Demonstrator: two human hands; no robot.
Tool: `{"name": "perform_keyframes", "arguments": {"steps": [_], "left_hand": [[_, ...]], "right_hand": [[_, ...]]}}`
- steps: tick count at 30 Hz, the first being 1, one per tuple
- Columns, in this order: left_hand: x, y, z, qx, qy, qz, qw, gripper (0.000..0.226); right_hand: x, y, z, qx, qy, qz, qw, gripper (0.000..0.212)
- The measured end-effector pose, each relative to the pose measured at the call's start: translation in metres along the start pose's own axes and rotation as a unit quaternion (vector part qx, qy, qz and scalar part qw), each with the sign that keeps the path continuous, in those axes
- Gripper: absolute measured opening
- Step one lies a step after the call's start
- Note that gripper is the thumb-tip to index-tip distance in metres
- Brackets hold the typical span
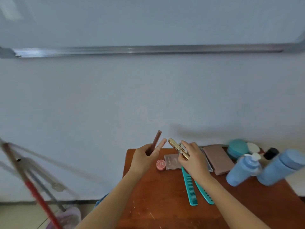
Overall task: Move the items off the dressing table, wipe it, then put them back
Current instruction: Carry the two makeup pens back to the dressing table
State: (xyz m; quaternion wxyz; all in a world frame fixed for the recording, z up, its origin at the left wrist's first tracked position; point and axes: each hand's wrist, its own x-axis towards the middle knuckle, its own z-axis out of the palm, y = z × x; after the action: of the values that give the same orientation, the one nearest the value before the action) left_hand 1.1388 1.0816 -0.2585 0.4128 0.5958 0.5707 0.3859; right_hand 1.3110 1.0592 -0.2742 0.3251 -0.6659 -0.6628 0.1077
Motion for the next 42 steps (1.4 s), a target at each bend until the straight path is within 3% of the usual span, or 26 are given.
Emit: {"name": "perform_keyframes", "arguments": {"steps": [9,12,17,21,27,30,33,36,42], "left_hand": [[-0.022,0.029,0.038,-0.027,-0.208,0.051,0.976,0.043],[-0.041,0.036,0.052,0.001,-0.265,0.135,0.955,0.020],[-0.104,0.035,0.064,-0.004,-0.401,0.210,0.892,0.006],[-0.177,0.040,0.064,-0.017,-0.513,0.237,0.825,0.003],[-0.299,0.076,0.052,-0.079,-0.611,0.286,0.734,0.042],[-0.351,0.089,0.039,-0.101,-0.634,0.326,0.694,0.033],[-0.405,0.089,0.029,-0.121,-0.666,0.336,0.655,0.028],[-0.470,0.084,0.018,-0.131,-0.696,0.315,0.632,0.039],[-0.612,0.057,-0.013,-0.131,-0.741,0.287,0.592,0.035]], "right_hand": [[-0.084,-0.008,-0.068,-0.066,0.120,0.136,0.981,0.042],[-0.136,-0.024,-0.080,-0.106,0.196,0.194,0.955,0.042],[-0.246,-0.070,-0.092,-0.151,0.291,0.335,0.883,0.041],[-0.339,-0.123,-0.099,-0.179,0.350,0.459,0.797,0.040],[-0.462,-0.208,-0.135,-0.248,0.440,0.549,0.666,0.033],[-0.514,-0.248,-0.151,-0.278,0.464,0.570,0.619,0.028],[-0.569,-0.290,-0.149,-0.291,0.491,0.583,0.578,0.030],[-0.628,-0.333,-0.138,-0.295,0.501,0.604,0.544,0.033],[-0.750,-0.413,-0.128,-0.303,0.498,0.636,0.505,0.029]]}}
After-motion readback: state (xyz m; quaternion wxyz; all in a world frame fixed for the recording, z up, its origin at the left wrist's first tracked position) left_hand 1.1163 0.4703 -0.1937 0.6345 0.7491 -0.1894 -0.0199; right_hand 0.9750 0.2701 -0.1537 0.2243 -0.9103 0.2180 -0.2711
